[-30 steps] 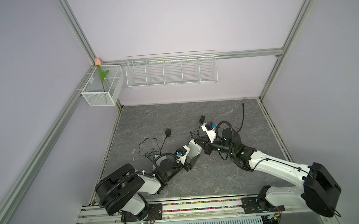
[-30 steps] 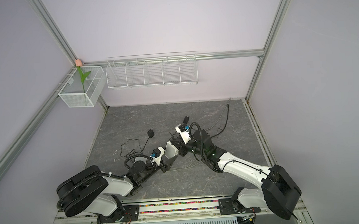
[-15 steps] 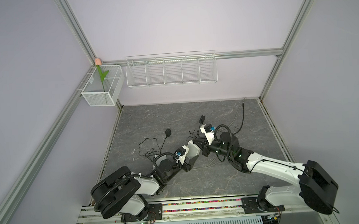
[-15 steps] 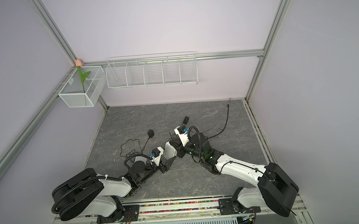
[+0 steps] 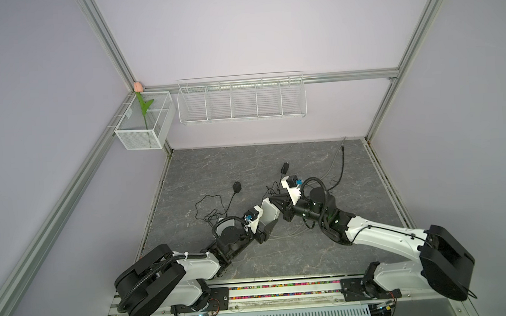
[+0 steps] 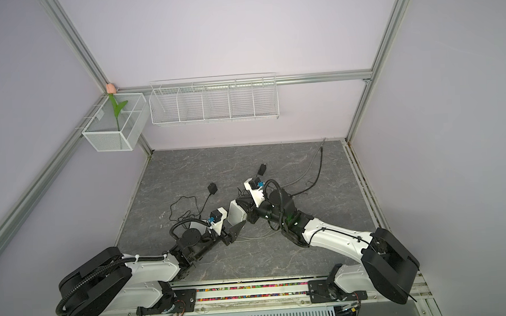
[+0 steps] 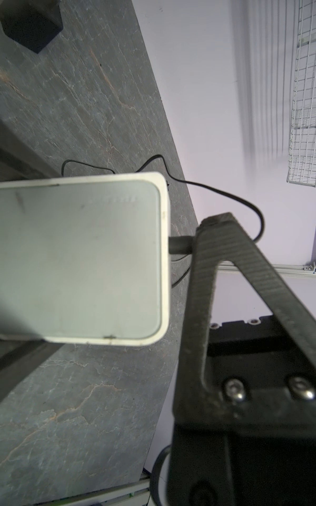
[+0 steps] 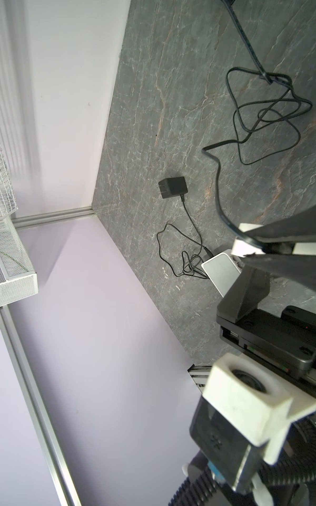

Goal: Insert the plug into the switch port
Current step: 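Push the black barrel plug down into the router's port with the right gripper, then open the right gripper and withdraw it from the plugged router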

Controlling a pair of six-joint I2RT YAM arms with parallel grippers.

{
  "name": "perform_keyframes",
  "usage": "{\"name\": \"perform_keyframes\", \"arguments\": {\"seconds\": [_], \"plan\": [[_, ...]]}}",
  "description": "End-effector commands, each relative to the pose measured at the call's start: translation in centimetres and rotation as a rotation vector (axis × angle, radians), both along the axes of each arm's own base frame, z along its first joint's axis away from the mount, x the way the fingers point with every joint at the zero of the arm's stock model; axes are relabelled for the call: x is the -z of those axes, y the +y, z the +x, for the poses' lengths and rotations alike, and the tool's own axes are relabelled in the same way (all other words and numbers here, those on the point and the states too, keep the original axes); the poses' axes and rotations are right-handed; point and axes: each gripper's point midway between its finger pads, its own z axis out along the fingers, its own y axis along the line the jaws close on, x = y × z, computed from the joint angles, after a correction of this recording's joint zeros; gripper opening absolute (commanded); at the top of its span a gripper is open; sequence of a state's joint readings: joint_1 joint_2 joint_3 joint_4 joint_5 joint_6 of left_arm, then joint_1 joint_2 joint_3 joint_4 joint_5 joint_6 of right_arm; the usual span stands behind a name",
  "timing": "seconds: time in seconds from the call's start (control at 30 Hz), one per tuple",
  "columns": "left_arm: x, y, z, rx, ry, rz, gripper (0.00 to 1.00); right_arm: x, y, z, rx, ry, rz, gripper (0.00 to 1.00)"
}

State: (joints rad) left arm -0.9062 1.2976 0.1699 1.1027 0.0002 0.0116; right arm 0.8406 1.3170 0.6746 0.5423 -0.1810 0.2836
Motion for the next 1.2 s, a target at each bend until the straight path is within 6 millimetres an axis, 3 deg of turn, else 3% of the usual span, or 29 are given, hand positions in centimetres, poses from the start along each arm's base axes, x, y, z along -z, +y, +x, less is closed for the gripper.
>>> {"name": "perform_keyframes", "arguments": {"seconds": [0.0, 0.37, 0.47, 0.57, 0.7, 0.83, 0.87, 0.9, 1.17], "plan": [[-10.2, 0.4, -1.4, 0.044, -0.232, -0.278, 0.0, 9.0, -0.3, -3.6, -0.108, 0.212, -0.223, 0.07], [-11.7, 1.2, -2.2, 0.048, -0.25, -0.269, 0.0, 9.0, 0.4, -4.2, -0.168, 0.23, -0.234, 0.07], [-11.2, 1.3, -2.0, 0.033, -0.226, -0.235, 0.0, 8.3, 0.4, -4.2, -0.173, 0.216, -0.246, 0.07], [-9.3, 1.1, -1.3, 0.016, -0.155, -0.14, 0.0, 7.1, 0.2, -3.9, -0.168, 0.188, -0.289, 0.07], [-6.6, 1.3, -0.5, -0.028, -0.061, -0.033, 0.0, 5.4, -0.9, -3.3, -0.147, 0.142, -0.378, 0.18], [-4.7, 2.2, 0.0, -0.084, -0.03, -0.009, 0.0, 4.0, -3.0, -3.1, -0.127, 0.151, -0.398, 0.38], [-4.4, 2.3, 0.1, -0.093, -0.023, -0.005, 0.0, 2.3, -3.2, -2.8, -0.126, 0.143, -0.369, 0.46], [-4.3, 2.4, 0.2, -0.102, -0.014, -0.005, 0.0, 1.9, -3.5, -2.8, -0.126, 0.15, -0.358, 0.51], [-2.7, 2.0, 0.5, -0.1, 0.028, 0.043, 0.0, 0.4, -6.4, -0.6, -0.007, 0.147, -0.312, 0.62]]}}
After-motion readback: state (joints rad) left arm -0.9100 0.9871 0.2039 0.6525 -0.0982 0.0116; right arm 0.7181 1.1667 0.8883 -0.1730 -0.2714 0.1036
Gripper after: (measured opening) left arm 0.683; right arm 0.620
